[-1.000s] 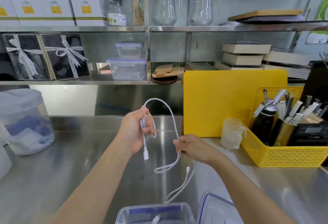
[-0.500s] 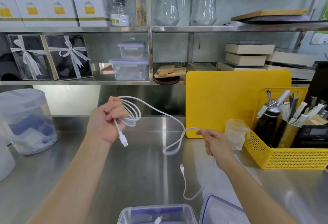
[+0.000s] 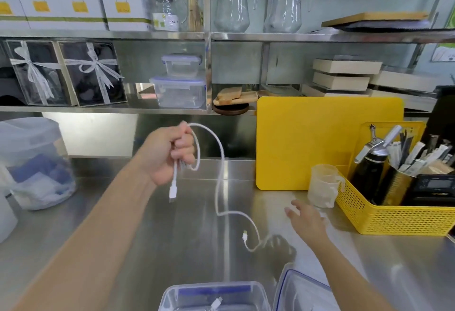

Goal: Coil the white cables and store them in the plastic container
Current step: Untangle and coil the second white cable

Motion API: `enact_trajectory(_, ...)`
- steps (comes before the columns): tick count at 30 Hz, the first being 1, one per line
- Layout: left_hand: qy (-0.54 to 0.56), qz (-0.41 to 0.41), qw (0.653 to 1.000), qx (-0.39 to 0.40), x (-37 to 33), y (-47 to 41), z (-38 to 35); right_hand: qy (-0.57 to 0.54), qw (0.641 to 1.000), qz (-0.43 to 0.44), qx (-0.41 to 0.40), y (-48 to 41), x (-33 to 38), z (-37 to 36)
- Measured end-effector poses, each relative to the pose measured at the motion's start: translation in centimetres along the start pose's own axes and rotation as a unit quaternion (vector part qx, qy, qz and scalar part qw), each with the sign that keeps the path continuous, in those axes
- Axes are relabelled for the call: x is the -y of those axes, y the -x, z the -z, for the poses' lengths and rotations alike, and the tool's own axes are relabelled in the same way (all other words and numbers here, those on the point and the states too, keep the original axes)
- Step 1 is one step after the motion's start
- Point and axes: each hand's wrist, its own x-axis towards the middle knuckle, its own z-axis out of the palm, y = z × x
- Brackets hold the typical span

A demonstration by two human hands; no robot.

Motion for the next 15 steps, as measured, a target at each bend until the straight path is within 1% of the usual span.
enact_trajectory(1, -0.024, 0.017, 1.000, 0.001, 0.7, -0.1, -0.6, -0.088, 0.996, 0.016, -0.024, 0.4, 1.2, 0.7)
enact_trajectory(2, -0.040, 0.030, 0.999, 0.005, 1.4, -0.2, -1.0, -0.192, 0.981, 0.029, -0.028, 0.9, 2.6, 1.6)
enact_trajectory(3, -0.048, 0.041, 0.998, 0.012, 1.9, -0.2, -1.4, -0.282, 0.958, 0.045, -0.014, 1.6, 4.0, 2.6)
enact_trajectory(5, -0.047, 0.058, 0.997, 0.024, 2.5, -0.4, -2.2, -0.390, 0.914, 0.097, 0.055, 3.3, 7.0, 4.5)
enact_trajectory(7, -0.043, 0.067, 0.996, 0.035, 2.8, -0.6, -2.6, -0.438, 0.871, 0.164, 0.151, 4.8, 9.5, 5.3)
enact_trajectory(8, -0.038, 0.066, 0.996, 0.043, 2.8, -0.7, -2.8, -0.433, 0.863, 0.188, 0.178, 5.3, 10.5, 5.2)
enact_trajectory(9, -0.032, 0.064, 0.996, 0.053, 2.8, -0.8, -2.9, -0.421, 0.866, 0.203, 0.179, 5.4, 11.1, 4.8)
enact_trajectory(11, -0.018, 0.061, 0.995, 0.073, 2.4, -0.8, -2.9, -0.423, 0.873, 0.213, 0.116, 5.4, 12.1, 3.8)
enact_trajectory(13, 0.007, 0.053, 0.995, 0.088, 1.8, -0.5, -2.8, -0.472, 0.857, 0.200, 0.049, 5.1, 12.3, 3.4)
enact_trajectory(15, 0.043, 0.034, 0.994, 0.097, 1.2, -0.1, -2.6, -0.504, 0.840, 0.196, 0.031, 4.6, 11.9, 3.2)
